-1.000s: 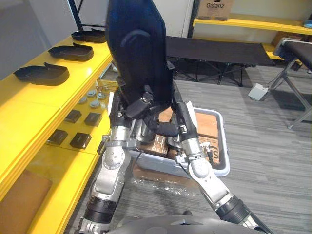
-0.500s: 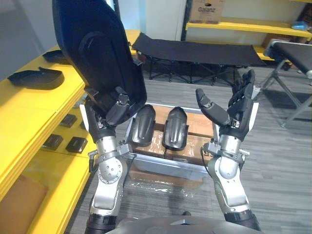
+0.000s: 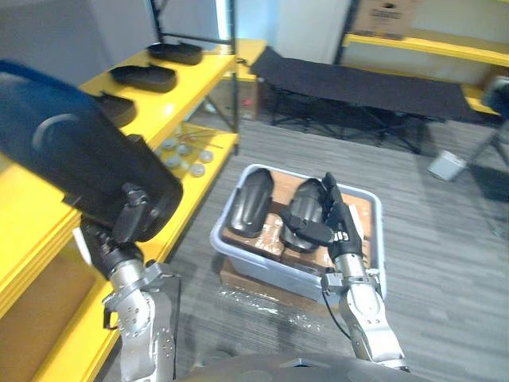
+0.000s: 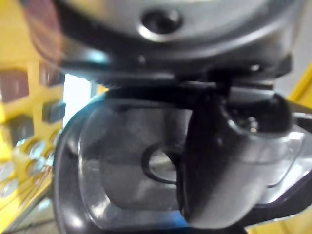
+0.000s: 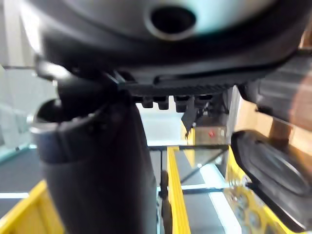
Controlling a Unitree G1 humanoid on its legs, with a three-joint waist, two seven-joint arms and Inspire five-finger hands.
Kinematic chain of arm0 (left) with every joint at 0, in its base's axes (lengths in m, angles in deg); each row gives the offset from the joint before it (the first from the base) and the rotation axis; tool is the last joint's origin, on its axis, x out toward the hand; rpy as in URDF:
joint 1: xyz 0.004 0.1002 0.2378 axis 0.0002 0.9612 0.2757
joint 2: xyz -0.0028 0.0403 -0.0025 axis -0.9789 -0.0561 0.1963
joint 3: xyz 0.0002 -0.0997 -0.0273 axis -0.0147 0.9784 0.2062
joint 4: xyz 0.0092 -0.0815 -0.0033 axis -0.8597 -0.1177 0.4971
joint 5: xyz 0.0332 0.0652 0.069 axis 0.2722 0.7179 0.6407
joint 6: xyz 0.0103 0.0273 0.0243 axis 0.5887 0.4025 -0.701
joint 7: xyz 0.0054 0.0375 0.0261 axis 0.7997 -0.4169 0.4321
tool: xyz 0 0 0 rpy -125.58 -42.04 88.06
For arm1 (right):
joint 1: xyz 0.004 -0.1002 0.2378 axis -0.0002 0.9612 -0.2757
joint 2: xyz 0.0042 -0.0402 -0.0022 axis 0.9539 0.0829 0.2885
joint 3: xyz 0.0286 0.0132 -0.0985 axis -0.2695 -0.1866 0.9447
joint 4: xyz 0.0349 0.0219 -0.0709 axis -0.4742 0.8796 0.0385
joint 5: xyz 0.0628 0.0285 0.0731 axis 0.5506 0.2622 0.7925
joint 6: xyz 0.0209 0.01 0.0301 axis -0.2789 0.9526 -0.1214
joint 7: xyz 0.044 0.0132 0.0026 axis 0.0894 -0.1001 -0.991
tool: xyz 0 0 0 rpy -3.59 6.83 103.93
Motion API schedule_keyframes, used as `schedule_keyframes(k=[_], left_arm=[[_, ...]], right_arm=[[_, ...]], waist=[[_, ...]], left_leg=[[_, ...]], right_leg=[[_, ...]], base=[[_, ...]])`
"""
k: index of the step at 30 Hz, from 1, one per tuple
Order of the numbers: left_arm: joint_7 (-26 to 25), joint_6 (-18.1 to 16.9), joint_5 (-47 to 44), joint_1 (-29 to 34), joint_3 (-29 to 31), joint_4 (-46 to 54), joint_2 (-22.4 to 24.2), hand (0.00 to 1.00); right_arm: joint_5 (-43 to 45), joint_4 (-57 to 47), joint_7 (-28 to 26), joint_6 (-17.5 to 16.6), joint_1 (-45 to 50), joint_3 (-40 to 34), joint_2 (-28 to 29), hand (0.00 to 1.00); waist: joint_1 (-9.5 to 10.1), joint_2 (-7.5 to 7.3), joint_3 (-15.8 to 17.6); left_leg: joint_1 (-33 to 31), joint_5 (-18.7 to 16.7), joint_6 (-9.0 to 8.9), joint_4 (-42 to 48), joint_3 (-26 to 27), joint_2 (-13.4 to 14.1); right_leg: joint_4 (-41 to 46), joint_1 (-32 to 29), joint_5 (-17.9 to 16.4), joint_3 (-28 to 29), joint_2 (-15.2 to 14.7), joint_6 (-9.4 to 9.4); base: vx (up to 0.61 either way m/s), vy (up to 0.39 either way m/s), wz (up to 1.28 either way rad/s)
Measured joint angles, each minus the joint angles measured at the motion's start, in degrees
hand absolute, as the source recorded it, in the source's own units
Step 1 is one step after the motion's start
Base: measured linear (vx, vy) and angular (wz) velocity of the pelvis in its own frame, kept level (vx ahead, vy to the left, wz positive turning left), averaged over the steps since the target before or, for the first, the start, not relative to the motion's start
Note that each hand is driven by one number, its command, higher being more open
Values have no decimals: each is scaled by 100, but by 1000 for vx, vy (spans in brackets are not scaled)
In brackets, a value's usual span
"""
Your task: Walk over and take three plastic housings, then place them on the shelf
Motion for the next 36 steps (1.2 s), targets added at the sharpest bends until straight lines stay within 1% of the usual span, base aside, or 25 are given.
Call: schedule_keyframes(k=[2, 4, 5, 6, 8, 10, 13, 14, 16, 17, 18, 19, 20, 21, 22, 23, 24, 25, 27, 30, 31, 32, 33, 34, 36], left_arm=[[1, -104, -86, 365, 410, -2, 19, 0], [36, -136, -104, 548, 595, -3, 18, 0], [140, -166, -171, 620, 702, -27, 21, 0], [344, -186, -293, 615, 704, -81, 23, 0], [644, -191, -319, 612, 708, -142, 63, 0], [851, -191, -318, 633, 719, -212, 104, 0], [897, -192, -317, 632, 796, -288, 113, 0], [977, -193, -314, 632, 799, -280, 113, 0], [1180, -193, -314, 629, 764, -263, 103, 0], [1316, -192, -314, 621, 679, -238, 102, 0], [1441, -191, -313, 612, 591, -238, 90, 0], [1549, -182, -310, 578, 468, -240, 17, 0], [1711, -173, -303, 469, 262, -275, -93, 0], [1805, -171, -303, 407, 185, -293, -135, 0], [1974, -168, -304, 284, 47, -285, -280, 0], [2074, -168, -302, 176, -11, -283, -446, 0], [2077, -167, -301, 117, -43, -283, -524, 0], [2056, -167, -301, 52, -70, -280, -581, 0], [1924, -168, -305, 112, -88, -166, -528, 0], [1813, -168, -306, 184, -191, -60, -323, 0], [1822, -168, -305, 184, -235, -36, -315, 0], [1843, -167, -305, 168, -285, -21, -309, 0], [1853, -166, -305, 193, -339, -20, -308, 0], [1855, -163, -306, 230, -351, -23, -302, 0], [1855, -163, -364, 436, -330, -23, -292, 0]], right_arm=[[5, 27, -8, 0, -263, -13, -37, 100], [44, 28, -12, -4, -424, -36, -76, 100], [101, 29, -11, -6, -506, -83, -120, 100], [100, 35, 0, -14, -511, -203, -165, 100], [92, 130, 43, -14, -514, -339, -218, 100], [9, 282, 117, -11, -563, -366, -206, 100], [-172, 365, 83, -1, -612, -234, -200, 100], [-165, 361, 30, -1, -612, -235, -202, 100], [-164, 333, -6, -1, -599, -266, -207, 100], [-169, 329, -7, -2, -590, -310, -207, 100], [-177, 313, 2, -2, -555, -349, -205, 100], [-181, 216, 30, -1, -424, -382, -204, 100], [-198, 67, 76, -4, -208, -482, -213, 100], [-213, 60, 104, -4, -158, -523, -222, 100], [-227, 39, 131, -3, -62, -603, -213, 100], [-224, -48, 101, -5, 11, -623, -213, 100], [-224, -115, 65, -9, 30, -632, -213, 100], [-226, -253, -61, -30, 5, -677, -218, 100], [-232, -363, -316, -126, -149, -681, -246, 100], [-241, -683, -603, -256, -215, -685, -442, 100], [-240, -760, -651, -298, -218, -685, -495, 100], [-238, -850, -665, -323, -214, -696, -533, 100], [-238, -850, -669, -332, -186, -694, -541, 100], [-239, -850, -676, -331, -148, -686, -543, 100], [-236, -922, -704, -346, -11, -689, -545, 100]], waist=[[179, -8, 7], [255, -34, 35], [252, -32, 82], [237, -70, 113], [236, -91, 128], [290, -74, 174], [285, 42, 280], [247, 69, 301], [198, 72, 328], [140, 93, 387], [75, 134, 427], [-34, 133, 462], [-223, 120, 471], [-274, 142, 484], [-365, 133, 498], [-397, 21, 504], [-434, -56, 495], [-440, -165, 502], [-370, -122, 548], [-343, 75, 693], [-373, 113, 716], [-435, 211, 769], [-459, 219, 865], [-435, 220, 882], [-399, 210, 887]], left_leg=[[-3, 22, 24, 26, -128, -80], [-77, 19, 49, 184, -179, -117], [-203, 43, 119, 361, -228, -160], [-298, 81, 189, 468, -104, -177], [-378, 125, 284, 418, 246, -152], [-342, 210, 323, 182, 194, -205], [-238, 308, 358, -58, 214, -318], [-228, 343, 401, -127, 210, -358], [-236, 394, 410, -198, 185, -390], [-258, 401, 415, -192, 98, -407], [-283, 413, 409, -188, -52, -425], [-329, 451, 399, -184, -291, -505], [-381, 509, 405, -199, -590, -615], [-388, 522, 410, -213, -683, -622], [-371, 664, 403, -271, -790, -611], [-370, 824, 275, -283, -868, -649], [-411, 868, 263, -227, -827, -706], [-612, 940, 272, 16, -629, -795], [-793, 940, 271, 294, -437, -768], [-998, 909, 240, 537, -246, -684], [-1117, 881, 250, 588, -52, -613], [-1245, 669, 296, 665, 282, -421], [-1253, 666, 252, 691, 306, -319], [-1253, 663, 238, 690, 315, -284], [-1239, 625, 202, 673, 411, -240]], right_leg=[[2, 92, -12, -52, -38, 14], [4, 192, -77, -109, -74, 98], [4, 309, -127, -329, -120, 150], [3, 439, -204, -589, -178, 202], [3, 525, -258, -877, -245, 228], [4, 540, -253, -844, -295, 248], [4, 563, -220, -722, -392, 298], [4, 559, -219, -700, -426, 305], [33, 547, -256, -664, -453, 356], [302, 475, -388, -622, -524, 438], [718, 328, -637, -344, -577, 564], [1179, 203, -914, 182, -606, 545], [1643, 96, -1080, 940, -693, 640], [1880, 16, -1103, 1252, -691, 636], [2315, -119, -1211, 1718, -670, 564], [2586, -172, -1397, 1889, -734, 533], [2628, -159, -1512, 1880, -798, 517], [2613, -150, -1672, 1850, -909, 553], [2355, -79, -1697, 1838, -869, 581], [1856, 182, -1734, 1665, -743, 576], [1764, 199, -1797, 1588, -697, 563], [1686, 236, -1873, 1439, -610, 651], [1761, 220, -1892, 1402, -539, 616], [1775, 208, -1941, 1412, -514, 552], [1888, 118, -1993, 1523, -475, 523]], base=[[1, 99, 34], [-17, 88, 49], [-41, 76, 117], [-45, 60, 125], [-63, 103, 118], [-73, 137, 74], [-53, 144, 25], [-27, 112, 23], [-2, 101, 27], [20, 74, 36], [48, 80, 69], [96, 80, 121], [126, 81, 128], [139, 75, 136], [118, 16, 100], [106, -29, 95], [104, -70, 75], [59, -43, 41], [7, -27, 5], [-73, -53, 16], [-197, -43, 47], [-218, -45, 47], [-235, -49, 33], [-194, -45, -2], [-147, -22, -14]])
